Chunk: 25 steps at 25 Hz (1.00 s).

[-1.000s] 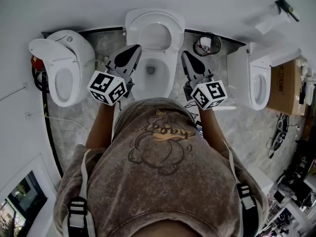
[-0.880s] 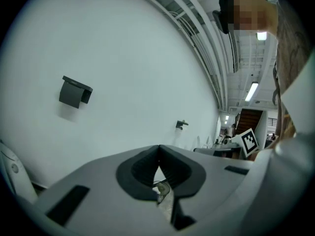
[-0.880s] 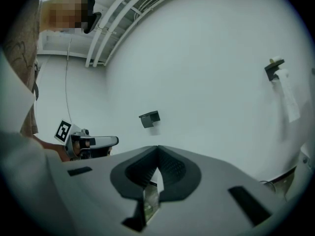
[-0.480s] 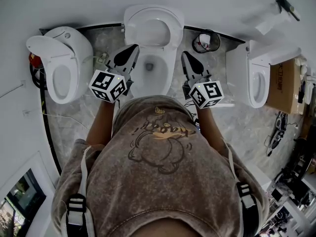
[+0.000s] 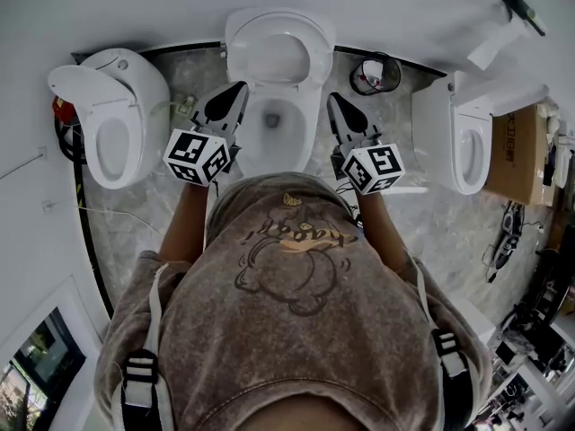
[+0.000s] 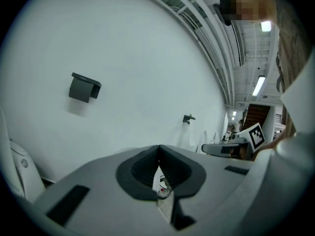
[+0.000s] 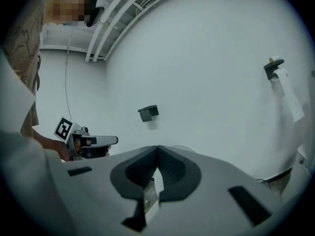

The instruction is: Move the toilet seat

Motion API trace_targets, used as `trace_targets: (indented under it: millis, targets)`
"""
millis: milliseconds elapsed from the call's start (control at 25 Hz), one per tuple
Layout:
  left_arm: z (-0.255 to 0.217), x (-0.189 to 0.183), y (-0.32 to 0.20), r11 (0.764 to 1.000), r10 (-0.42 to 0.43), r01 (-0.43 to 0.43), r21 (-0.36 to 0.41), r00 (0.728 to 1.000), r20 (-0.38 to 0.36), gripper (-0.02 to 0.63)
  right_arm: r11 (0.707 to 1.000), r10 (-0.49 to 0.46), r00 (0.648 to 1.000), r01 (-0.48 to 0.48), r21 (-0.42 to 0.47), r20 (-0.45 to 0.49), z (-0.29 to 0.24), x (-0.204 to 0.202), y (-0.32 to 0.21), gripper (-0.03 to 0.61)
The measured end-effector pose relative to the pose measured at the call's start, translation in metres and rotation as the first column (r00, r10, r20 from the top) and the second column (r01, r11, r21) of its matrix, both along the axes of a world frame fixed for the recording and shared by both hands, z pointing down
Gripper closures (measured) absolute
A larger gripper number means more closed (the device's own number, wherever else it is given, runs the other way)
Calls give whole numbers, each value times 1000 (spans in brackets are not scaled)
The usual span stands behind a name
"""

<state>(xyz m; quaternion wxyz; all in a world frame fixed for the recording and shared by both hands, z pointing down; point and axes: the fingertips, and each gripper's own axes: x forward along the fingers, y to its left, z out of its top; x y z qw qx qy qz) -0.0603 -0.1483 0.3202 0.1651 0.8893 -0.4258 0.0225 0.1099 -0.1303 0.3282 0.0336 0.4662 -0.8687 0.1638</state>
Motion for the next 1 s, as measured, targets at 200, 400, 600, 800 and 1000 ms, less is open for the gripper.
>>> trace_targets:
  millis: [200, 400, 600, 800, 1000]
  targets:
    - [-2, -4, 4, 1000, -12, 12, -6, 1000, -11, 604, 1000, -8, 1000, 8, -2, -6, 0, -2, 1, 580]
    - [-5, -3, 2, 1000, -15, 14, -19, 999, -40, 604, 1000, -3, 1000, 3, 0, -2, -2, -2, -1, 580]
    - [-6, -5, 0, 1000, -21, 20, -23, 999, -43, 604, 1000, 5, 1000, -5, -3, -4, -1, 0, -1, 579]
    - [-7, -6, 2, 1000, -21, 20, -20, 999, -41, 604, 1000, 3, 1000, -3, -6, -7, 0, 1, 0, 580]
    - [-7, -8, 3, 1000, -20, 19, -22, 999, -31, 604, 1000, 0, 1000, 0, -8, 4, -2, -1, -2, 579]
